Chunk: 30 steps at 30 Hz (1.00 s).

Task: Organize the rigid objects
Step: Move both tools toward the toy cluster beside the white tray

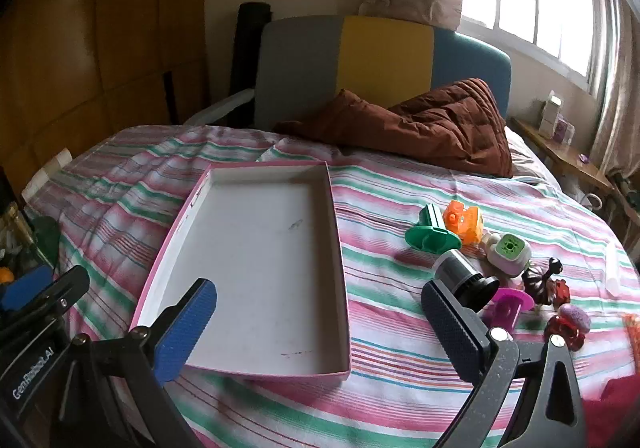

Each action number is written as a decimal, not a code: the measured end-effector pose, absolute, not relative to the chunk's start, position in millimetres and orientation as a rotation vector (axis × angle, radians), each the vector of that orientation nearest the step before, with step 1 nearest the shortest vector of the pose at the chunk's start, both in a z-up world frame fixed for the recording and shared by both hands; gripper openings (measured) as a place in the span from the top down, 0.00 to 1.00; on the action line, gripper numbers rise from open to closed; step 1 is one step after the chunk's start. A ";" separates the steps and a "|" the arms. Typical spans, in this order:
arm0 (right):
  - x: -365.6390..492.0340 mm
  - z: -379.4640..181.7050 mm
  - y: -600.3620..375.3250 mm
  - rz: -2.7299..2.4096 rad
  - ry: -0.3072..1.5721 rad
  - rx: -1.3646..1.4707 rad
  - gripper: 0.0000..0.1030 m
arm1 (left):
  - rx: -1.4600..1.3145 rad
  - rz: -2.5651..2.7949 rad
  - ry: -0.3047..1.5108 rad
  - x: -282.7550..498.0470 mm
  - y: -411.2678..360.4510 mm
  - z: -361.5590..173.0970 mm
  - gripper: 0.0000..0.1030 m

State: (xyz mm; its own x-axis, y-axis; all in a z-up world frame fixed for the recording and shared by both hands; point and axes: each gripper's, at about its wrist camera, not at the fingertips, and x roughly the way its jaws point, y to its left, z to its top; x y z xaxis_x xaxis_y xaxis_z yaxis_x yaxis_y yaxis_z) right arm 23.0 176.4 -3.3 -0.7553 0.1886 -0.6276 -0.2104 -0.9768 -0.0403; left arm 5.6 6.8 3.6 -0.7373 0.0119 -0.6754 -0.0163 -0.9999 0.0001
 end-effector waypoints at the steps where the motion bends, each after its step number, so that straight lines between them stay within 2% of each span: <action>1: 23.3 -4.0 175.6 2.759 0.043 -0.981 0.00 | -1.135 2.914 0.012 5.4 7.1 3.4 0.55; 30: 19.4 -0.5 197.4 2.778 0.029 -0.966 0.00 | -1.180 2.860 0.090 -2.3 20.2 -5.1 0.55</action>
State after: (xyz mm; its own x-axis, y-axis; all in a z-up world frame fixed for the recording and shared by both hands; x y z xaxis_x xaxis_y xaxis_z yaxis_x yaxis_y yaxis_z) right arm 19.4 197.4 -0.5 -0.7665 0.1820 -0.6160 -0.1947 -0.9797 -0.0471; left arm -2.3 20.2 -5.1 -0.7084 0.0206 -0.7055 -0.0649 -0.9972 0.0360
